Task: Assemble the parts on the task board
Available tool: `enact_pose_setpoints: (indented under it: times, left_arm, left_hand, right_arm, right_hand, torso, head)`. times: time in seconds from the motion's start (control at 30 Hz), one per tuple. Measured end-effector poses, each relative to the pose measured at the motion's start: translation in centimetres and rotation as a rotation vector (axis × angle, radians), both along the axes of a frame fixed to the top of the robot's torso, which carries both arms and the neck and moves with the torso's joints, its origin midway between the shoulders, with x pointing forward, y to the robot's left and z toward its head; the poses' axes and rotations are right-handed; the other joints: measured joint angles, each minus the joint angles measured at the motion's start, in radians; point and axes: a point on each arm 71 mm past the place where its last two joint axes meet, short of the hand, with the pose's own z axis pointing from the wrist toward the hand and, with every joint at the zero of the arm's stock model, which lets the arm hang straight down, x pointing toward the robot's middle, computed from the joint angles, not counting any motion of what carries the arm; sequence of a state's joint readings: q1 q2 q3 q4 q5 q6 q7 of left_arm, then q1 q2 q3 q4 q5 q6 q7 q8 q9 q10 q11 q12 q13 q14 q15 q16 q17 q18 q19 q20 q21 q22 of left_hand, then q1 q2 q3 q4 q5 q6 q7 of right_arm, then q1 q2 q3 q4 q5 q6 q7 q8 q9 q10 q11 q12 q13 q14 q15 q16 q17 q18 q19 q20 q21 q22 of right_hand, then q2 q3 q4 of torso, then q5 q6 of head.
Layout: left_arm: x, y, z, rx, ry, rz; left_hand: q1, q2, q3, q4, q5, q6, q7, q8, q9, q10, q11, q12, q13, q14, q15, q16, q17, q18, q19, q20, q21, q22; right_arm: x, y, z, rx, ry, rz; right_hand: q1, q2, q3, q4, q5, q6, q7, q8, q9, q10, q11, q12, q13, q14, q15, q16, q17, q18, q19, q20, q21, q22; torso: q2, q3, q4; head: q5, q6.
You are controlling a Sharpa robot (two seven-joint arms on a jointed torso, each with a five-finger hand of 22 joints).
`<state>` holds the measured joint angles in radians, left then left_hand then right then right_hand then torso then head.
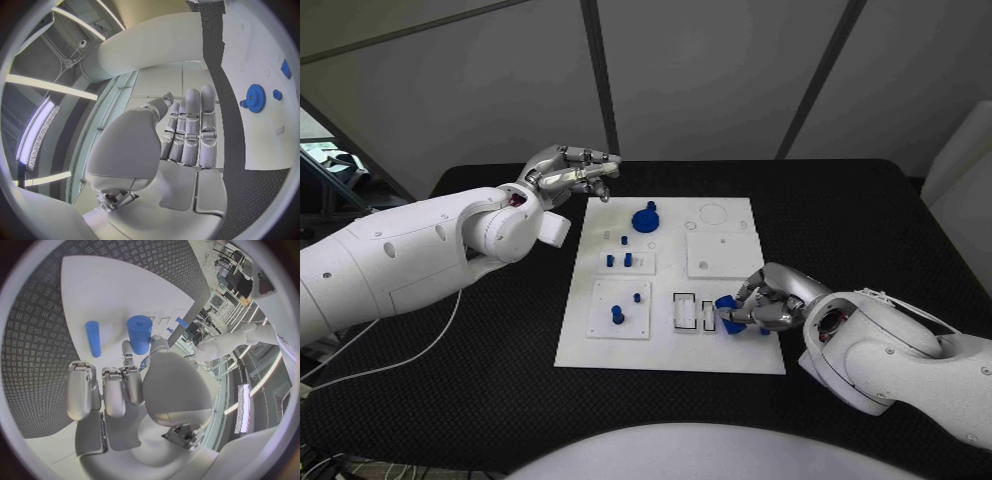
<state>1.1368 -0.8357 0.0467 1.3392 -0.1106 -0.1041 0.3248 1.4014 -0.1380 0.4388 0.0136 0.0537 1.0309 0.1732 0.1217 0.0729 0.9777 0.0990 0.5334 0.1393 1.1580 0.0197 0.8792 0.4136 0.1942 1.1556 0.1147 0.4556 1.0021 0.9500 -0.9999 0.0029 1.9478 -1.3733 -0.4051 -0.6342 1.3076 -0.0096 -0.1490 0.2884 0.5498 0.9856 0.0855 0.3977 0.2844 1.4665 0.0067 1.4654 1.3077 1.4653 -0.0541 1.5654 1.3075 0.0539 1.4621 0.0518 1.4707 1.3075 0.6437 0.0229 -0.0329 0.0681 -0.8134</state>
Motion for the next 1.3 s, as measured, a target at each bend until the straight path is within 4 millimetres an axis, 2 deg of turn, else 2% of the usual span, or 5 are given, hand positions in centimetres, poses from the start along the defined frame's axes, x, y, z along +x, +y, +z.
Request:
enact_pose_setpoints:
  times: [0.67,0.8,1.03,1.13,1.3]
  left_arm:
    - [0.0,-0.4,0.0,-0.003,0.001,-0.006]
    - [0.0,-0.6,0.0,-0.004,0.002,-0.01]
    - [0.1,-0.8,0.0,-0.005,0.003,-0.015]
    - [0.1,-0.9,0.0,-0.006,0.003,-0.016]
    - [0.1,-0.9,0.0,-0.006,0.003,-0.016]
  left_hand:
    - [0.0,0.0,0.0,0.0,0.0,0.0,0.0,0.0,0.0,0.0,0.0,0.0,0.0,0.0,0.0,0.0,-0.001,0.0,0.0,0.0,0.0,-0.001]
    - [0.0,0.0,0.0,0.0,0.0,0.0,0.0,0.0,0.0,0.0,0.0,0.0,0.0,0.0,0.0,0.0,-0.001,0.0,0.0,0.0,0.0,-0.001]
    - [0.0,0.0,0.0,0.0,0.0,0.0,0.0,0.0,0.0,0.0,0.0,0.0,0.0,0.0,0.0,0.0,-0.001,0.0,0.0,0.0,0.0,-0.001]
    - [0.0,0.0,0.0,0.0,0.0,0.0,0.0,0.0,0.0,0.0,0.0,0.0,0.0,0.0,0.0,0.0,-0.001,0.0,0.0,0.0,0.0,-0.001]
    - [0.0,0.0,0.0,0.0,0.0,0.0,0.0,0.0,0.0,0.0,0.0,0.0,0.0,0.0,0.0,0.0,-0.001,0.0,0.0,0.0,0.0,-0.001]
  right_arm:
    - [0.2,3.0,0.2,0.114,-0.007,0.012]
    - [0.5,3.8,-0.1,0.118,0.006,0.023]
    - [0.9,4.9,-0.5,0.119,0.026,0.035]
    - [1.1,5.0,-0.6,0.115,0.03,0.033]
    - [1.4,5.0,-0.9,0.104,0.037,0.027]
  right_hand:
    - [-0.001,0.001,-0.004,-0.001,0.014,0.0,0.0,-0.001,0.0,0.0,-0.007,0.001,0.0,0.0,-0.007,0.0,0.0,0.0,0.0,0.0,0.005,0.0]
    - [-0.001,0.001,-0.006,0.0,0.014,0.0,0.0,-0.001,0.0,0.0,-0.007,0.001,0.0,0.0,-0.007,0.0,0.0,-0.016,0.0,0.0,0.004,0.0]
    - [-0.008,0.008,-0.013,0.002,0.013,0.004,0.003,0.005,0.014,0.0,-0.007,0.001,0.0,0.0,-0.007,0.0,0.0,-0.016,0.0,0.0,0.005,0.0]
    - [-0.018,0.008,-0.022,0.003,0.001,0.004,0.003,0.006,0.057,0.0,-0.007,0.001,0.0,0.0,-0.007,0.0,0.0,-0.016,0.004,-0.004,0.004,0.0]
    - [-0.05,0.011,-0.041,0.002,-0.045,0.024,-0.017,0.006,0.077,0.0,-0.014,0.001,0.0,0.003,-0.01,0.0,0.0,-0.016,0.004,-0.004,0.004,0.0]
  torso:
    - [0.001,-0.0011,0.0028]
    - [0.002,-0.0013,0.0028]
    - [0.002,-0.001,0.0016]
    - [0.002,-0.0009,0.0011]
    - [0.002,-0.0007,0.0007]
  head:
    - [0.003,0.003]
    - [0.007,0.003]
    - [0.008,0.002]
    - [0.008,0.003]
    - [0.009,0.003]
